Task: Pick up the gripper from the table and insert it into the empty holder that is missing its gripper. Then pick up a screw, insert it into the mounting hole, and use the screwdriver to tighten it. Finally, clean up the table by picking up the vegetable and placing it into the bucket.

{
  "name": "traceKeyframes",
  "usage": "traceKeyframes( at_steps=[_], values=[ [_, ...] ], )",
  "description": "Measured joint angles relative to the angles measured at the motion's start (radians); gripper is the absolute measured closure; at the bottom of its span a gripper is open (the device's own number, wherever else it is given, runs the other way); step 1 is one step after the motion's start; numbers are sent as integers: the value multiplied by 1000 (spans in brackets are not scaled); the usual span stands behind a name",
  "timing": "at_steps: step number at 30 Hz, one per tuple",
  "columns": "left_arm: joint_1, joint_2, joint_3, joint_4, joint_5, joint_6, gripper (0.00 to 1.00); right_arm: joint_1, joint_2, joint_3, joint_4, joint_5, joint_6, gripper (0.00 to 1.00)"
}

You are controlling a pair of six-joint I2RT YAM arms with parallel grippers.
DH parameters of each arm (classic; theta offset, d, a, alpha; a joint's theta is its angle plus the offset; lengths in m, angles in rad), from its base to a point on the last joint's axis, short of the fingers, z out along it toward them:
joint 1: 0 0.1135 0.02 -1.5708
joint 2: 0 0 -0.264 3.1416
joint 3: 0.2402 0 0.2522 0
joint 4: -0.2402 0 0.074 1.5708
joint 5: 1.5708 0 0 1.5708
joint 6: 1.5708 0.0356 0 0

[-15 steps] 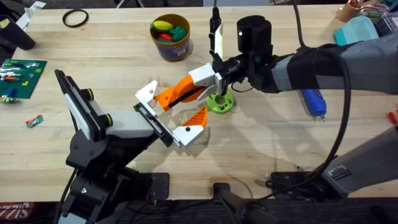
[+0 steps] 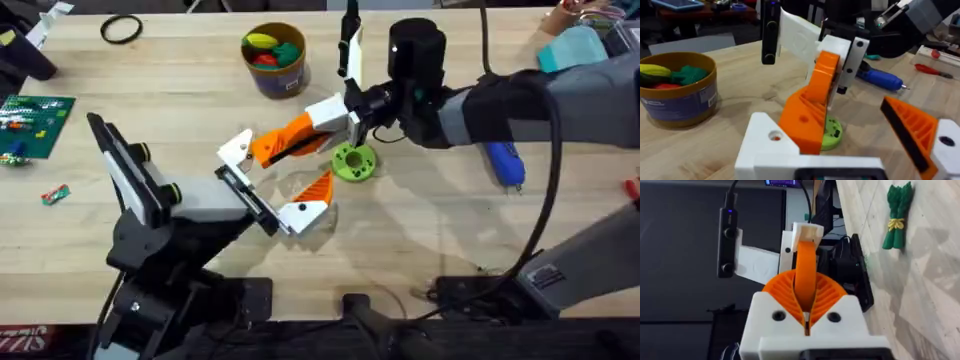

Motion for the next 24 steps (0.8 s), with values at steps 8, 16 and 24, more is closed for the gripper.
traceKeyframes(
  at_steps=[8,16,24],
  values=[
    [0,0,0,1,4,0,14,2,0,0,1,0,23,989],
    [1,0,0,3,39,0,14,26,0,0,-3,0,46,989],
    [14,0,0,3,69,-1,14,33,0,0,-3,0,60,988]
  ],
)
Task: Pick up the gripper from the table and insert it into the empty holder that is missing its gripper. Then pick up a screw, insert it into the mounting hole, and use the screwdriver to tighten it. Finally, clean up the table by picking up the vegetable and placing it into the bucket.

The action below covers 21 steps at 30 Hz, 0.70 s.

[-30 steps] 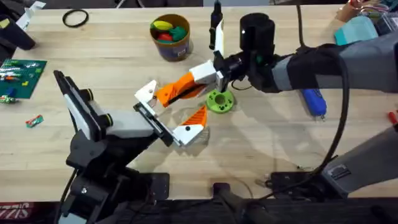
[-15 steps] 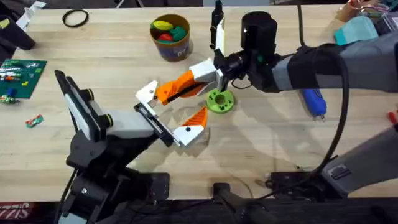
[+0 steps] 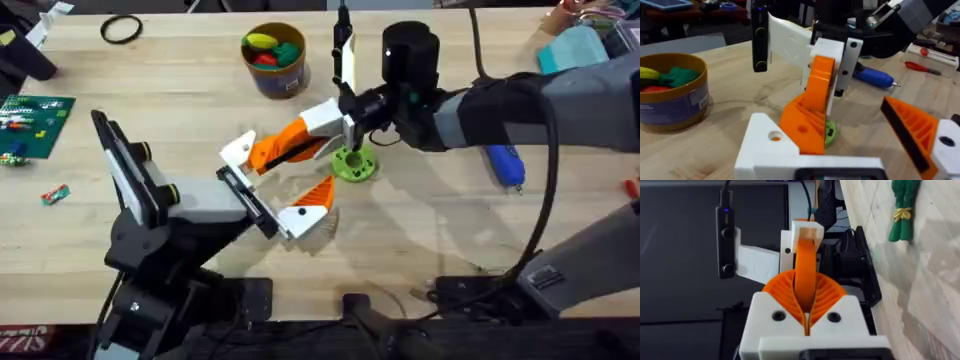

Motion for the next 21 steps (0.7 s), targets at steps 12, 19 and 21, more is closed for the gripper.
traceKeyframes(
  at_steps=[12,19,21],
  values=[
    [3,0,0,-8,129,1,14,16,0,1,-9,14,3,989],
    [4,0,0,-10,121,1,14,28,0,5,-11,28,2,988],
    [9,0,2,-11,111,1,14,37,0,8,-10,49,2,988]
  ],
)
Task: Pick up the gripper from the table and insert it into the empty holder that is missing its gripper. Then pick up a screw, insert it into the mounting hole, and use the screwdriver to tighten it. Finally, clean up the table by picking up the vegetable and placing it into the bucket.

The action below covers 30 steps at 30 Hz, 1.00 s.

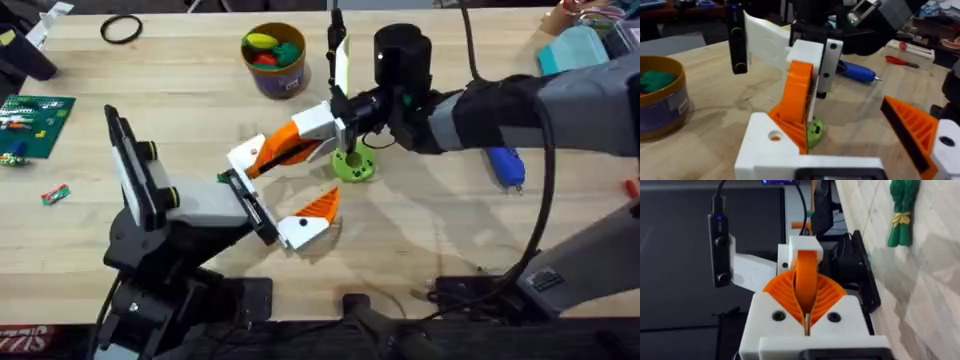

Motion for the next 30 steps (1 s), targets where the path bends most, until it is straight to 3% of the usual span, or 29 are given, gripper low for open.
traceKeyframes(
  at_steps=[30],
  values=[
    [6,0,3,-7,-55,-26,14,22,22,18,13,118,-21,988]
  ],
)
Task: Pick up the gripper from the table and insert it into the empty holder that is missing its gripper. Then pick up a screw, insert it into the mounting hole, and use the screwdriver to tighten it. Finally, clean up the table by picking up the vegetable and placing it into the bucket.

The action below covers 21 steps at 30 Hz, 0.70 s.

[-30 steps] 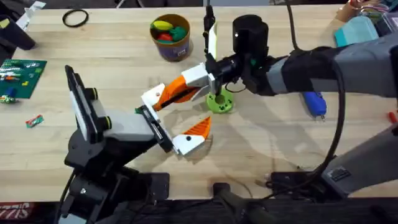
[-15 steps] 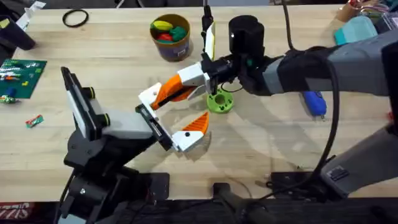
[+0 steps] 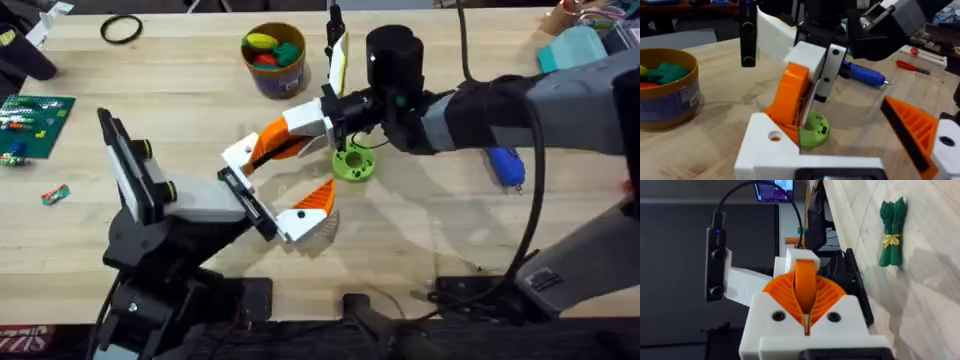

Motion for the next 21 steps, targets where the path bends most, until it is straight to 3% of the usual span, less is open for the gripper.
traceKeyframes(
  at_steps=[21],
  values=[
    [5,0,1,-1,-42,-6,14,29,0,8,2,56,-9,988]
  ],
)
